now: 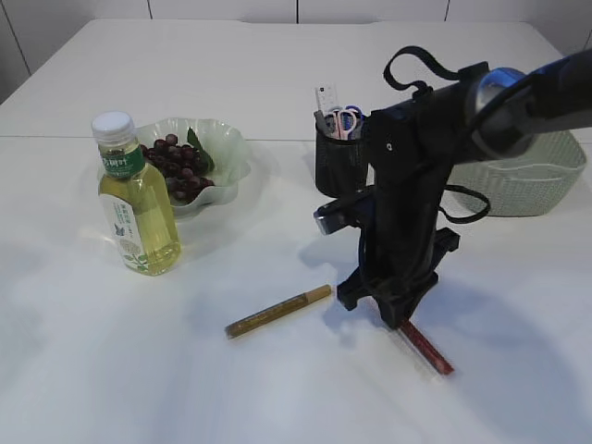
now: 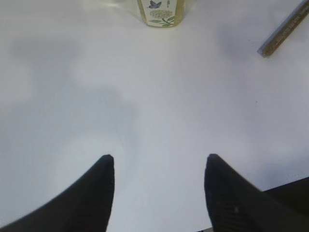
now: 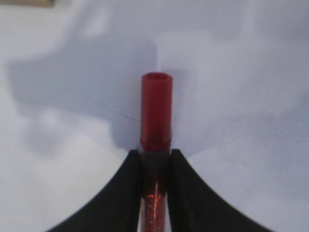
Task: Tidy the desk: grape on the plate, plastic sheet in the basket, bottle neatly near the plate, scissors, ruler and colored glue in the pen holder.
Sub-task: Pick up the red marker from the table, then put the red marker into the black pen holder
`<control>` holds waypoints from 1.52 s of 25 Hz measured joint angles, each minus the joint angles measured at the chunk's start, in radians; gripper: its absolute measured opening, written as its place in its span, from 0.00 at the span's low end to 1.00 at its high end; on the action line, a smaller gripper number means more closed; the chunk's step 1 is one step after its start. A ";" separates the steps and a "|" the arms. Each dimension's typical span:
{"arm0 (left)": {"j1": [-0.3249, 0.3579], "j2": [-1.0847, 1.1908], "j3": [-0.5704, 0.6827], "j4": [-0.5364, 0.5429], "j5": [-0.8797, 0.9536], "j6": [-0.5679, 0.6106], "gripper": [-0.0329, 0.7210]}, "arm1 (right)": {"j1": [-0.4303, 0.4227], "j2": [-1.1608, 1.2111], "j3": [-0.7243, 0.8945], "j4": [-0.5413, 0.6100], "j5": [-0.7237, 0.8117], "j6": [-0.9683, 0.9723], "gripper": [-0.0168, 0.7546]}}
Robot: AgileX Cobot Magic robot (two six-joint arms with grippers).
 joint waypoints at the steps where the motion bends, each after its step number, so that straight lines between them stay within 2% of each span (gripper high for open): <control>1: 0.000 0.000 0.000 0.000 0.000 0.000 0.62 | 0.000 0.001 -0.016 0.004 0.012 0.000 0.22; 11: 0.000 0.000 0.000 0.000 0.000 0.000 0.62 | 0.000 0.001 -0.095 0.080 0.149 0.002 0.22; 15: 0.000 0.000 0.000 0.000 0.000 0.000 0.62 | 0.000 -0.016 -0.095 0.085 0.156 0.002 0.22; 18: 0.000 0.000 0.000 0.000 0.000 0.000 0.62 | 0.000 -0.082 -0.074 0.086 0.107 0.002 0.22; 21: 0.000 0.000 0.000 0.000 0.000 0.000 0.62 | 0.000 -0.179 0.009 0.086 -0.005 -0.014 0.22; 28: 0.000 0.000 0.000 0.002 -0.026 0.000 0.62 | 0.000 -0.387 0.290 0.093 -0.431 -0.040 0.22; 38: 0.000 0.000 0.000 0.002 -0.030 0.000 0.62 | 0.000 -0.409 0.268 0.125 -0.853 -0.043 0.22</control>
